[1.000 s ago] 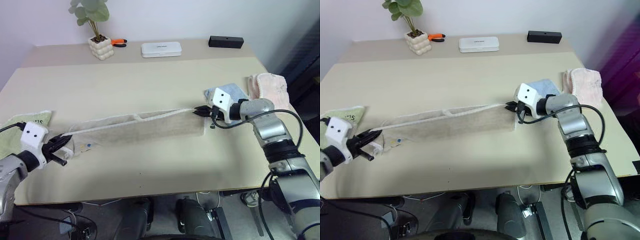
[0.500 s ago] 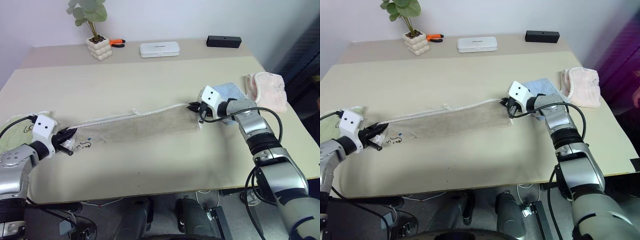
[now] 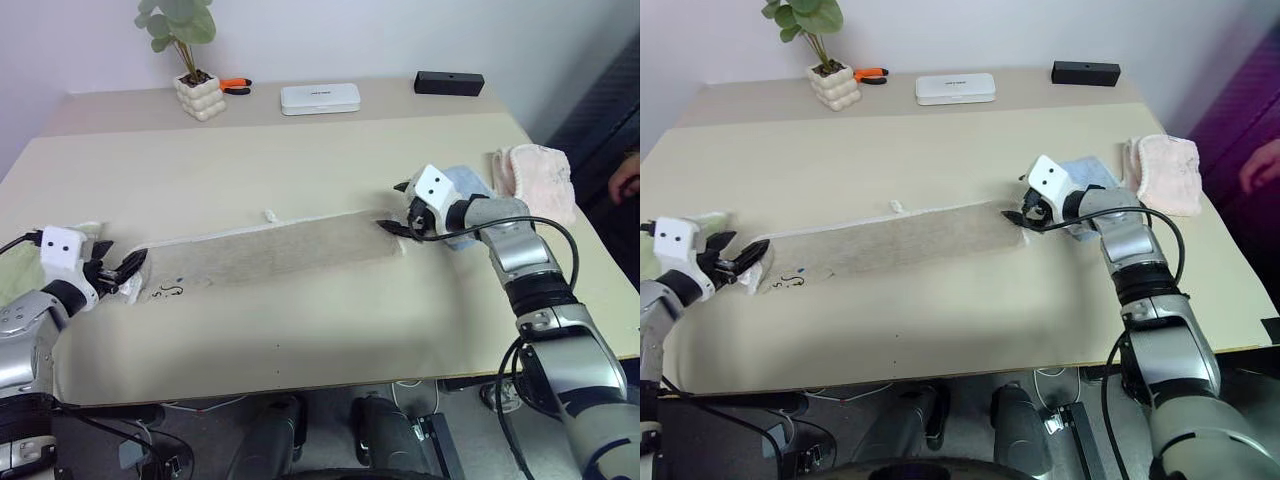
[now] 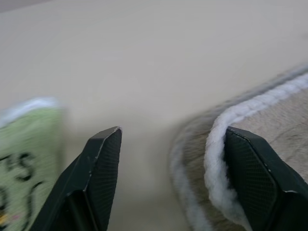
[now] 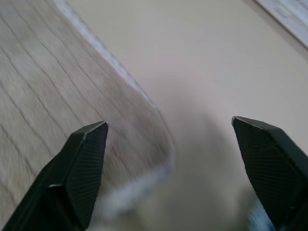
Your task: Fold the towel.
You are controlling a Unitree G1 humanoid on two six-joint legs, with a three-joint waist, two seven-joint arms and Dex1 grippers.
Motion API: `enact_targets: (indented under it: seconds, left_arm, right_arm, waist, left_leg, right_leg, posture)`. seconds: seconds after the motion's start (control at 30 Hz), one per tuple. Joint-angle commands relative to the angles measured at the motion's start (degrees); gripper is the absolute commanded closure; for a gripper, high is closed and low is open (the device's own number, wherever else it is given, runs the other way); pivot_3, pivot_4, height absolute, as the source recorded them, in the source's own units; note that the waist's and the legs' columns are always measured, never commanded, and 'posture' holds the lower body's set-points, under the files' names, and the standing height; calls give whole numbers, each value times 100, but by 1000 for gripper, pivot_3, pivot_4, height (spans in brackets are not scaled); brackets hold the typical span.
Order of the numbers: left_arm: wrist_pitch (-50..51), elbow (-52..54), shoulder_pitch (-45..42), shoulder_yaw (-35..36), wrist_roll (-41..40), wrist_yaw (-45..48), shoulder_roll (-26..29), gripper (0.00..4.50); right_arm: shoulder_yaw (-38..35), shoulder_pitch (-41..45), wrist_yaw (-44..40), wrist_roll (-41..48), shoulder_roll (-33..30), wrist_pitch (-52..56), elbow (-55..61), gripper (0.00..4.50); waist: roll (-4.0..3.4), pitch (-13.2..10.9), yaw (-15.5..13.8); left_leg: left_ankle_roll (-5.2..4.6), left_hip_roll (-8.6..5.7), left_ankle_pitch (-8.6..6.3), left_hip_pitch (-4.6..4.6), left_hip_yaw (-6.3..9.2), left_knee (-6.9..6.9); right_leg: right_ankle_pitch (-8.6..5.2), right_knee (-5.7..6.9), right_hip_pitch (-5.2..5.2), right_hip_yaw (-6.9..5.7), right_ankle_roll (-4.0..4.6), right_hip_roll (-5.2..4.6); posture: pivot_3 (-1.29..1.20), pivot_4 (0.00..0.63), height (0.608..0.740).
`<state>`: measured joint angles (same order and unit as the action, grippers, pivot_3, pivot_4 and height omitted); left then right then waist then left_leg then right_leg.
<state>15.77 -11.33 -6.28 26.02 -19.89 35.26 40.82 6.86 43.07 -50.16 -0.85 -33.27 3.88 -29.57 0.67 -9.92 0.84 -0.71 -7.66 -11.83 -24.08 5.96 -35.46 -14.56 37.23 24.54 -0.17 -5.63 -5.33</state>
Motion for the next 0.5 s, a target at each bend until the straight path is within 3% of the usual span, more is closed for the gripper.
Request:
enact_targets:
  seconds: [0.03,0.1,0.3,0.5]
  left_arm:
    - [-138,302,73,336,-7,-353,-38,1138]
    - [-197,503,128,413,-22,-509,-92,1138]
    - [228,1012,448,303,-192,-403,-120,1138]
    - [563,529,201,271,-305,-231,-42,1138]
  right_arm:
    - [-420,-202,86,308,-192,635,835,575]
    - [-690,-529,63,682,-232,1389,1576,11]
    - [-1269,-1836,339,1591,-231,3309,3866,11]
    - [-1510,-2492,801,2195,19,4376,4742,11]
  waist:
    - [0,0,-8]
    - [1,1,-15]
    - [0,3,-25]
    - [2,5,-28]
  left_leg:
    - [-8,0,-5,0,0,0]
    - [-19,0,-11,0,0,0]
    - [-26,2,-16,-1,3,-2]
    - [-28,3,-17,0,3,-9]
  right_leg:
    - [0,0,0,0,0,0]
    - [0,1,0,0,0,0]
    - [0,0,-3,1,0,0]
    - [0,1,-6,1,0,0]
  posture:
    - [0,150,736]
    - [0,150,736]
    - [0,150,736]
    - [0,150,736]
